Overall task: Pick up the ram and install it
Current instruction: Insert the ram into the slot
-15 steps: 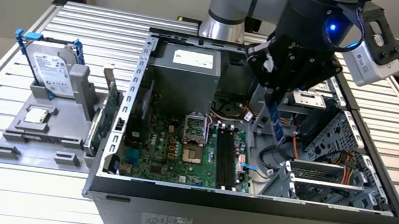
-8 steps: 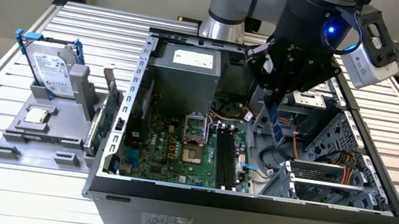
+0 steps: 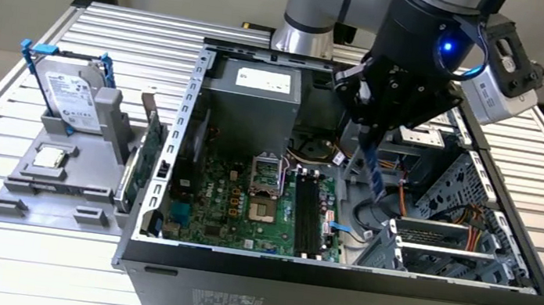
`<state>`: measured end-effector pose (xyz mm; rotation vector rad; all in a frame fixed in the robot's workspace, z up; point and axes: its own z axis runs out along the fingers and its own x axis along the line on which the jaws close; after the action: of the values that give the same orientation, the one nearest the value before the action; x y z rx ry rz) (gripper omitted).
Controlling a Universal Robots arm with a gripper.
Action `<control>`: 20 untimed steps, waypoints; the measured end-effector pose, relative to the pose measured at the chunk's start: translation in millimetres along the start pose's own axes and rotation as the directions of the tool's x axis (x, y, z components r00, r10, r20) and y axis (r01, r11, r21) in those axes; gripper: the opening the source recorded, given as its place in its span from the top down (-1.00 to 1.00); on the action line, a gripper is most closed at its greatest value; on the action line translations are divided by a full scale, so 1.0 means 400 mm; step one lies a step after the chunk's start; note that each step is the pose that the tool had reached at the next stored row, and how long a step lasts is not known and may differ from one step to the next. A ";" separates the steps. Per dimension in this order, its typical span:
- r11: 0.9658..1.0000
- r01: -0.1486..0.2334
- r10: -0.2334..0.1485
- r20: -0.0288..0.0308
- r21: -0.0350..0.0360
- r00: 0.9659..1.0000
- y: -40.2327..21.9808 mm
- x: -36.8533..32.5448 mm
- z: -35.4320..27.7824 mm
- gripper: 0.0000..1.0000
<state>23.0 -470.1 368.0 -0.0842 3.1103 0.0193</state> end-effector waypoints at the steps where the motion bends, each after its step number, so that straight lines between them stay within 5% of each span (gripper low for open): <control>1: 1.000 0.000 0.000 0.000 0.000 1.000 0.000 0.000 0.002 1.00; 20: 1.000 0.000 0.000 0.002 0.000 1.000 0.000 0.001 0.042 1.00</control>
<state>23.0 -470.1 351.1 -0.0842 3.1087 0.0192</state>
